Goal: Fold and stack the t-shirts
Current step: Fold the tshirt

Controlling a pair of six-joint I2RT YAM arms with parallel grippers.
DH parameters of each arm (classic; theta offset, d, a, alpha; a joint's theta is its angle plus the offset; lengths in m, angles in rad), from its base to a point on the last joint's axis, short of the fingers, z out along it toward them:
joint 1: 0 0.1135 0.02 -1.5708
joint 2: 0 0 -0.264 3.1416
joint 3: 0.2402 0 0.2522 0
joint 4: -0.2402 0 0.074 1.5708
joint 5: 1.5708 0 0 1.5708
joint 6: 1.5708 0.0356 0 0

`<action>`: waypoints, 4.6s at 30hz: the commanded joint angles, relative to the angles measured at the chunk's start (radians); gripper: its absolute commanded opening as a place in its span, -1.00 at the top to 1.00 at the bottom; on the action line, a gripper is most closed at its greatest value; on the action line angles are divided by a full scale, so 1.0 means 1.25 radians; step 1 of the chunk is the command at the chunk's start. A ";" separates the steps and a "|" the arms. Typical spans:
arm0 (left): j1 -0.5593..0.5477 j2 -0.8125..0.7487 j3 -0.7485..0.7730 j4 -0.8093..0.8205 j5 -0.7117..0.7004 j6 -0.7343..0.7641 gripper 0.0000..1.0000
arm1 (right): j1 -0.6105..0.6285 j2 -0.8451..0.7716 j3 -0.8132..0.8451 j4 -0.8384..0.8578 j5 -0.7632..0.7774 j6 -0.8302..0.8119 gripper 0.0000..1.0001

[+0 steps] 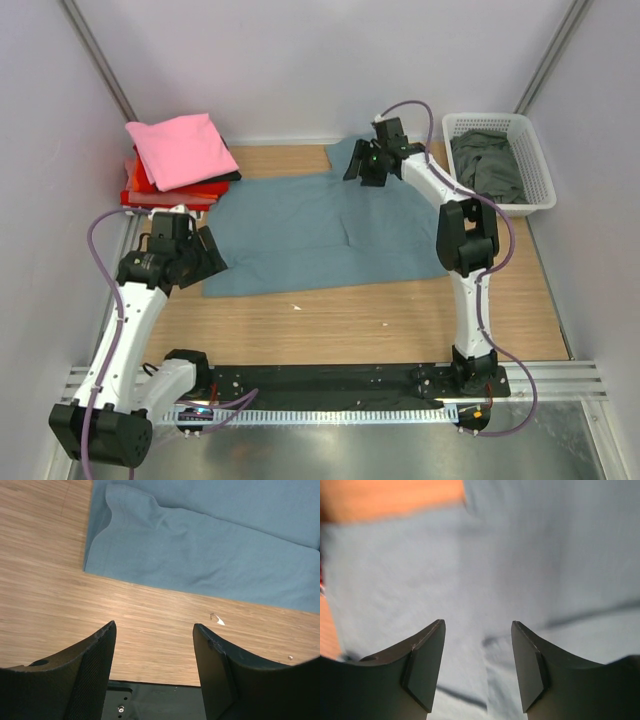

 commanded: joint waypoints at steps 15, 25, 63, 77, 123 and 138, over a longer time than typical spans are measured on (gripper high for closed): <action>0.000 -0.021 0.001 0.024 -0.038 -0.018 -0.26 | -0.103 0.362 0.500 0.291 0.213 0.038 -0.48; 0.000 -0.027 0.001 0.020 -0.050 -0.022 -0.26 | -0.114 0.523 0.616 0.383 0.350 0.057 -0.49; 0.000 -0.032 0.002 0.014 -0.079 -0.031 -0.25 | -0.110 0.450 0.555 0.432 0.107 -0.008 0.98; 0.000 -0.035 0.002 0.014 -0.083 -0.035 -0.25 | -0.060 0.070 0.107 0.505 -0.085 -0.273 0.98; 0.000 0.071 0.066 0.123 -0.026 -0.086 -0.26 | -0.023 -0.833 -1.245 1.091 0.347 -0.448 0.98; -0.041 0.805 0.630 0.198 -0.081 -0.088 -0.18 | -0.030 -0.860 -1.207 0.911 0.579 -0.430 0.98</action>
